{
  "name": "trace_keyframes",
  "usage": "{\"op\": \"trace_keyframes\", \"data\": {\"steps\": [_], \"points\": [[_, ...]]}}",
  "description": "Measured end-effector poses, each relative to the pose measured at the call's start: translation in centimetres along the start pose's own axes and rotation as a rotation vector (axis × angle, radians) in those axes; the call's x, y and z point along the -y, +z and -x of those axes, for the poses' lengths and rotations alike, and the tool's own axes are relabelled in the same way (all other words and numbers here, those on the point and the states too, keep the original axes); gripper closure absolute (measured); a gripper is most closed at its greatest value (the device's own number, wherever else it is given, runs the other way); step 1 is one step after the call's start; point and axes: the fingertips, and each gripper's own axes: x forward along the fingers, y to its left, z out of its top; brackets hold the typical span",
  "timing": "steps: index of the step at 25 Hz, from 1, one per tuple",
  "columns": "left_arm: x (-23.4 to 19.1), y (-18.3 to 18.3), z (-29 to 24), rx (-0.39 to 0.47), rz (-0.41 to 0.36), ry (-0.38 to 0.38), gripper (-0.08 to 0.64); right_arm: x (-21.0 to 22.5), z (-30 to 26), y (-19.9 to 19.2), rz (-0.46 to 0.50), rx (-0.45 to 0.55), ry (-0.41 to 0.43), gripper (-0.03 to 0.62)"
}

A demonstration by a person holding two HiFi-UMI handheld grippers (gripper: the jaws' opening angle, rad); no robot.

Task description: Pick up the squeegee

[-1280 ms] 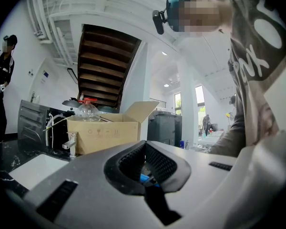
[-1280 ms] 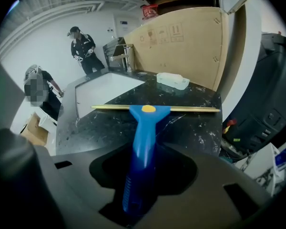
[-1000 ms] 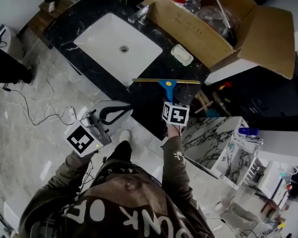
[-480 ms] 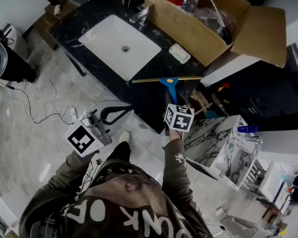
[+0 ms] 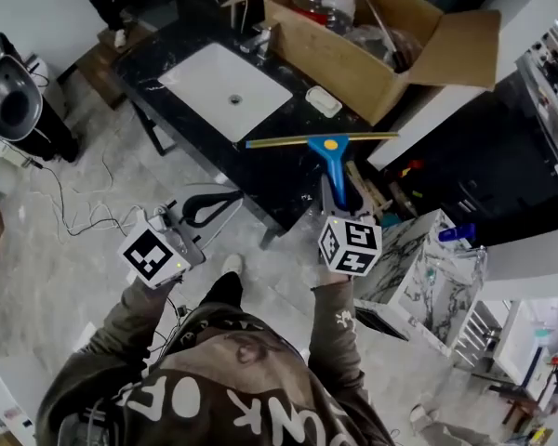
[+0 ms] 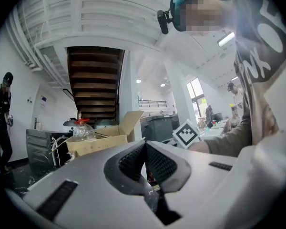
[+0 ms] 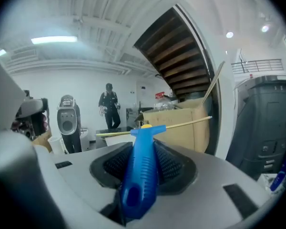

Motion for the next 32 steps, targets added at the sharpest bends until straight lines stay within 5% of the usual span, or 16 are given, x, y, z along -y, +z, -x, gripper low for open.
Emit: {"op": "trace_keyframes", "data": {"steps": [9,17,32], "points": [[11.6,4.2,2.8,0.027,-0.090,0.021,0.557,-1.4,17.8,4.6,0.057,0.243,0.040,0.439],[21.9,6.8,6.0,0.034,-0.080,0.026,0.557,-3.3,31.6,5.0,0.091,0.366,0.092,0.439],[21.9,7.9,11.3,0.026,-0.070,0.019,0.557,-9.8,37.3,6.2,0.119,0.443,0.128,0.439]]}}
